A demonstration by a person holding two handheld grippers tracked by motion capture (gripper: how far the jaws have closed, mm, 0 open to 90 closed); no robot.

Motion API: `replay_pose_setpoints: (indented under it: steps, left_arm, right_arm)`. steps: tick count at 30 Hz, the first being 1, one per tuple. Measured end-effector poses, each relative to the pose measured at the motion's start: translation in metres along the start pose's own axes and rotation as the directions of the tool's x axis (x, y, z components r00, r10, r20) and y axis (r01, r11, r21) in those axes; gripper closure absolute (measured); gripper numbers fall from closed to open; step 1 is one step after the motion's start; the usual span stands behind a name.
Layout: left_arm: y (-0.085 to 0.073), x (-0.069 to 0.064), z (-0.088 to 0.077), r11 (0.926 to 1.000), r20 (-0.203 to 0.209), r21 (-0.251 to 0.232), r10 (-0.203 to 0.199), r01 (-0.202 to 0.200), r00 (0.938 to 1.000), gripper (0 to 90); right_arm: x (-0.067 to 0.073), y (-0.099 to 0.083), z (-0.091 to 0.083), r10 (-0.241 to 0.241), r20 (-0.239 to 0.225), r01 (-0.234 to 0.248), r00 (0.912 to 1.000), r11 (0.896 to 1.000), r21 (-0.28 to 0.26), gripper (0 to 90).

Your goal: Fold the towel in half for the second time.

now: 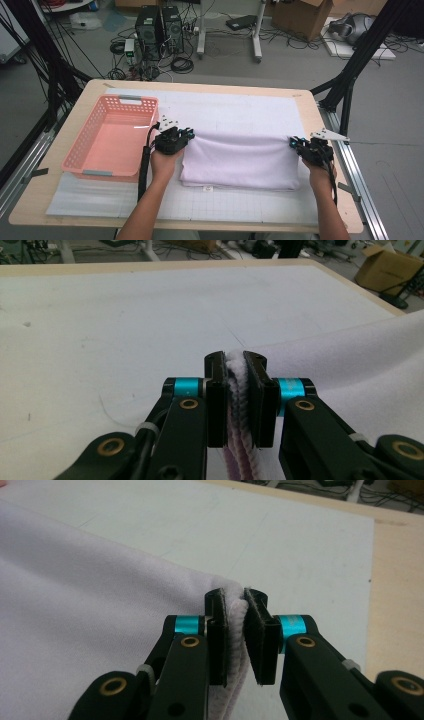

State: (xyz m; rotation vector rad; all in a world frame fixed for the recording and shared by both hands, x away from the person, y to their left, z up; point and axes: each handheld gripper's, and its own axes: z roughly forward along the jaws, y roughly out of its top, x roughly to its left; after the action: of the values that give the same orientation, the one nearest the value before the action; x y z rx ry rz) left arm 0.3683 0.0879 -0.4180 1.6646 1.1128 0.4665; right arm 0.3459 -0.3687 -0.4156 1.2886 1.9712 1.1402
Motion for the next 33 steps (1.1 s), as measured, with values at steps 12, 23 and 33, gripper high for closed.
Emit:
replay_pose_setpoints:
  steps: [12, 23, 33]
  left_arm:
    - [-0.024, -0.015, -0.013, 0.9974, 0.053, 0.072, 0.006, -0.01, 0.9986, 52.7]
    - [-0.057, -0.032, -0.042, 0.9875, 0.132, 0.151, 0.025, -0.045, 0.991, 62.1]
    - [-0.072, -0.043, -0.057, 0.9713, 0.107, 0.209, 0.093, -0.113, 0.99, 73.6]
  right_arm:
    - [0.007, -0.003, -0.004, 0.086, 0.002, -0.086, 0.9963, 0.996, 0.016, 52.0]
    - [0.042, -0.043, -0.043, -0.013, -0.167, 0.027, 0.9859, 0.996, 0.083, 66.5]
    - [0.042, -0.066, -0.052, -0.08, -0.149, 0.105, 0.9855, 0.98, 0.17, 77.2]
